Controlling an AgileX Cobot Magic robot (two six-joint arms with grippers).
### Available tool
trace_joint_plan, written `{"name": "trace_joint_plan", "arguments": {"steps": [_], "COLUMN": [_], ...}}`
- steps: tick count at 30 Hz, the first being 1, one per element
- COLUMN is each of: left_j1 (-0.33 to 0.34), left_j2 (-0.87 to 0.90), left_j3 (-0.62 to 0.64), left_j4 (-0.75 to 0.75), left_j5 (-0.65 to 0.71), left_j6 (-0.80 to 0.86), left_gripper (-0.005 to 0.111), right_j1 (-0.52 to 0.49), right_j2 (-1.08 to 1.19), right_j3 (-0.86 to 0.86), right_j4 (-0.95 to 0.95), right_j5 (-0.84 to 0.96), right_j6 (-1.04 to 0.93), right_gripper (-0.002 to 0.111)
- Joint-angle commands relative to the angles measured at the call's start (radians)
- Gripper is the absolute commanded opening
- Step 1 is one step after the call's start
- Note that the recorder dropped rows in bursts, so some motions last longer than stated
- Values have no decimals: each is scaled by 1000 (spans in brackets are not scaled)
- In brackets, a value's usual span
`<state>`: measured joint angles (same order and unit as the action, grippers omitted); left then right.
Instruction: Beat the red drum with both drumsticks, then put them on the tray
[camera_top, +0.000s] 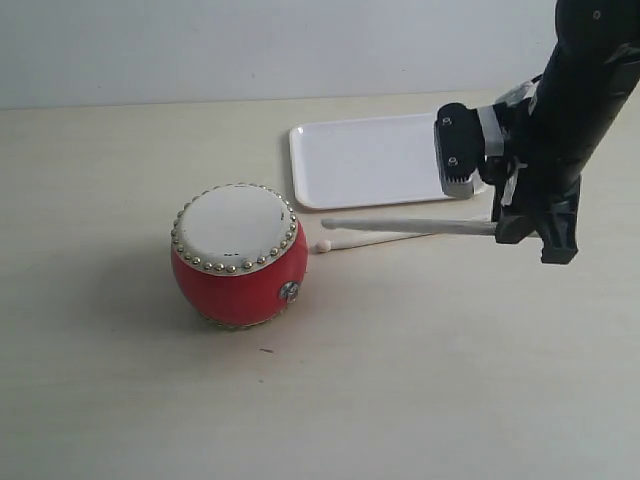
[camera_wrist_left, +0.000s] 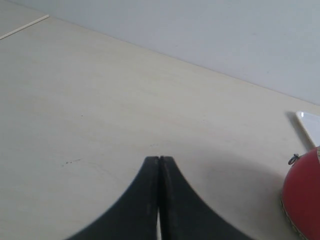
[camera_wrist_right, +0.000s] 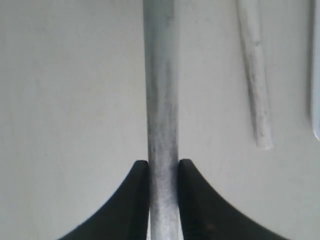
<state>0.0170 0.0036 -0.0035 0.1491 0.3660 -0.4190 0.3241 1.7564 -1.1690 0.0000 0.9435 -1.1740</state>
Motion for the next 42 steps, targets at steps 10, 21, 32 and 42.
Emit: {"name": "trace_joint_plan", "arguments": {"steps": [10,21,32,42], "left_j1": [1,1,1,1], "left_j2": [-4,-4,-4,84], "left_j3": [4,4,4,-104], "left_j4": [21,32,30,435], "left_j5": [-11,-194,-678,-654], "left_j6": [-4,-1,-187,-271], "left_gripper": [0,0,0,0], "right_j1": [2,2,2,2], "right_j2": [-126,-138,-138,-138], "right_j3": [-5,-5,-5,-5], "right_j4": [129,448,521,826], "right_j5": [161,181,163,149], "right_j6": [515,504,490,293], "right_gripper": [0,0,0,0]}}
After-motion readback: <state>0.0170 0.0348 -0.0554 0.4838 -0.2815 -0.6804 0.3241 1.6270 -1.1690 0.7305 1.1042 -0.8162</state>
